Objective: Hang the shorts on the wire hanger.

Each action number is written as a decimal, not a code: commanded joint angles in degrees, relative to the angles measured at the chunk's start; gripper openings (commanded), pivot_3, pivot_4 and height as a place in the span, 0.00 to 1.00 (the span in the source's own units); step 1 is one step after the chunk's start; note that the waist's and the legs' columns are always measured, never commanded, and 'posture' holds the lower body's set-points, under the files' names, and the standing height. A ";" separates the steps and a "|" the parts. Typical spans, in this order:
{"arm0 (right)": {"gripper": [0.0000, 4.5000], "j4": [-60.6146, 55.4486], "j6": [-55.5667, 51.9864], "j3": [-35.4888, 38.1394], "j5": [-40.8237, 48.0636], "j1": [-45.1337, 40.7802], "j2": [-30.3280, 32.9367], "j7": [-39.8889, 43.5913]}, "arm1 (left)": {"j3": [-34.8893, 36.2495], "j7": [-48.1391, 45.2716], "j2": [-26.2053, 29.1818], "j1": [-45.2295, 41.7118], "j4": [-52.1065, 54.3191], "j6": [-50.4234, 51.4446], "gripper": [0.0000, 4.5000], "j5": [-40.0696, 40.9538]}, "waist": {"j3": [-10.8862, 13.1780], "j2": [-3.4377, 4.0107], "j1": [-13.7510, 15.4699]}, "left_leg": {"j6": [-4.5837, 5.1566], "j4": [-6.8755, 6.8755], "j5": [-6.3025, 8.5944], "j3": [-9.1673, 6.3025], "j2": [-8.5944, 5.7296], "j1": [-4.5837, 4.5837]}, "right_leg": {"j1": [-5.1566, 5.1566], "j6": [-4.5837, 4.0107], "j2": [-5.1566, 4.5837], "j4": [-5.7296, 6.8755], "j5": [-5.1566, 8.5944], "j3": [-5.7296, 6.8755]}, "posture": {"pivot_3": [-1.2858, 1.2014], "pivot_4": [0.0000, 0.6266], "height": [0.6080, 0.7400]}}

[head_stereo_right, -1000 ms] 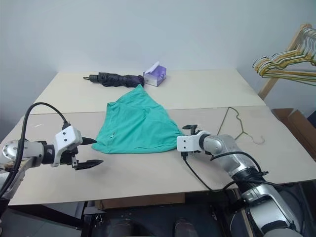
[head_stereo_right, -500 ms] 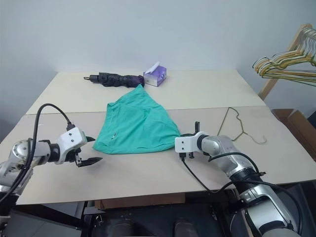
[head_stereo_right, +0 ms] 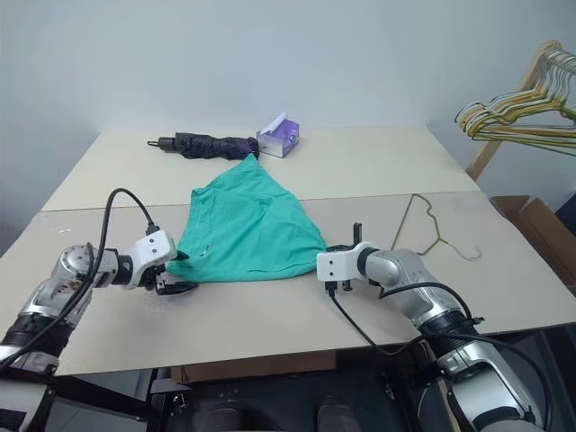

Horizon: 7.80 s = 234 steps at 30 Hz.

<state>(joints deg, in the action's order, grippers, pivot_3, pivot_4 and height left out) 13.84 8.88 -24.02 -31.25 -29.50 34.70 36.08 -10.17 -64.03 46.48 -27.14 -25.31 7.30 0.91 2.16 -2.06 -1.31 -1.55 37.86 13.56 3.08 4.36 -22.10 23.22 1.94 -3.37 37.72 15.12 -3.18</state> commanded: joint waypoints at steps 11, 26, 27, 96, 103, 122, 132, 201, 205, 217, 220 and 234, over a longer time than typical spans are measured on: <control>0.00 -3.59 0.13 1.90 0.45 -0.14 1.70 0.49 | 0.14 -1.80 0.81 -2.10 -2.29 -5.77 0.01 -2.91 | -0.01 0.00 -0.93 | 0.00 0.00 0.00 -0.01 0.00 0.03 | -0.03 0.00 -0.01 0.04 0.00 0.00 | 0.52 0.00 1.00; 0.00 -29.64 2.80 0.82 19.42 7.69 15.31 30.00 | 10.41 -15.60 24.68 17.06 29.12 8.42 0.01 5.82 | 0.03 0.00 -0.32 | 0.02 0.00 0.02 0.06 0.06 0.17 | -0.09 0.14 -0.04 0.10 0.12 -0.01 | 0.54 0.00 1.00; 0.00 -30.43 2.29 0.97 21.19 7.71 15.79 31.54 | 10.90 -15.82 25.33 17.82 30.27 9.11 0.01 6.27 | 0.03 0.00 -0.03 | 0.02 0.00 0.02 0.08 0.06 0.21 | -0.12 0.21 -0.04 0.08 0.16 -0.01 | 0.54 0.00 1.00; 1.00 -23.88 -33.21 11.81 22.09 2.33 3.48 14.00 | 15.64 -10.08 18.51 17.06 39.85 11.19 0.99 17.59 | -0.10 -0.14 1.10 | -0.16 0.00 0.02 0.08 -0.02 0.43 | 0.01 -0.09 0.02 0.35 0.01 -0.17 | 0.52 0.00 1.00; 1.00 -18.01 -60.32 21.49 23.38 -2.31 -10.95 -1.84 | 10.81 -6.87 9.35 6.33 39.56 13.39 0.99 18.68 | -0.13 -0.15 0.21 | -0.15 0.00 0.03 0.01 -0.03 0.32 | 0.04 -0.09 0.06 0.31 0.00 -0.18 | 0.50 0.00 1.00; 1.00 -16.00 -74.47 32.40 30.73 6.76 -13.69 -16.00 | 5.04 -7.20 3.16 -2.53 31.88 7.78 0.99 14.64 | -0.14 -0.12 -5.95 | -0.12 0.00 0.05 -0.25 -0.06 0.14 | 0.06 -0.03 0.05 0.25 0.00 -0.16 | 0.48 0.00 1.00; 1.00 -27.82 -77.07 30.98 33.89 9.34 -5.56 -13.57 | 7.58 -7.24 3.54 -1.54 33.52 9.07 0.99 17.56 | -0.14 -0.12 -5.91 | -0.11 0.00 0.05 -0.28 -0.08 0.16 | 0.01 0.01 0.03 0.24 0.03 -0.13 | 0.48 0.00 1.00; 0.00 -33.76 -28.19 7.26 28.74 1.64 -15.15 -10.97 | 43.34 57.98 -33.77 -12.09 25.93 59.12 1.00 76.33 | -0.23 -0.28 -0.91 | -0.09 0.00 0.06 -0.61 -0.32 0.08 | -0.03 0.07 -0.07 0.08 -0.05 -0.07 | 0.53 0.00 1.00; 0.00 -34.44 -28.14 6.49 28.74 2.42 -15.14 -9.74 | 41.77 58.19 -33.53 -11.52 26.87 55.31 0.92 74.20 | -0.23 -0.29 -0.09 | -0.09 0.00 0.06 -0.60 -0.33 0.07 | -0.04 0.07 -0.07 0.05 -0.05 -0.05 | 0.53 0.00 1.00; 0.00 -33.52 -28.84 6.57 27.86 2.20 -16.56 -9.53 | 39.15 56.44 -31.03 -9.99 27.59 49.79 0.05 73.29 | -0.23 -0.29 0.49 | -0.10 -0.01 0.06 -0.60 -0.33 0.04 | -0.05 0.05 -0.07 -0.03 -0.06 -0.02 | 0.54 0.00 1.00; 0.00 -33.67 -28.59 6.01 27.02 2.64 -17.00 -9.62 | 38.30 57.27 -31.04 -9.23 28.07 49.04 0.01 72.89 | -0.23 -0.29 0.48 | -0.10 0.00 0.06 -0.60 -0.33 0.03 | -0.04 0.05 -0.07 -0.04 -0.06 -0.02 | 0.54 0.00 1.00; 0.53 -32.84 -25.51 6.93 24.02 1.29 -17.21 -9.90 | 34.83 50.18 -28.13 -8.39 29.39 42.22 0.00 67.28 | -0.23 -0.29 0.50 | -0.10 -0.01 0.06 -0.62 -0.33 0.02 | -0.05 0.05 -0.07 -0.06 -0.06 0.02 | 0.53 0.00 1.00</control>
<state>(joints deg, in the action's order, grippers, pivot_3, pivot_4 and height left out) -17.83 -18.51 -19.32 -7.52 -26.63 17.15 26.16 24.58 -12.14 17.32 -34.79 2.99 51.49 68.94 1.93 -2.35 -0.81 -1.65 37.86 13.62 2.47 4.04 -22.08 23.18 1.99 -3.44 37.65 15.06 -3.16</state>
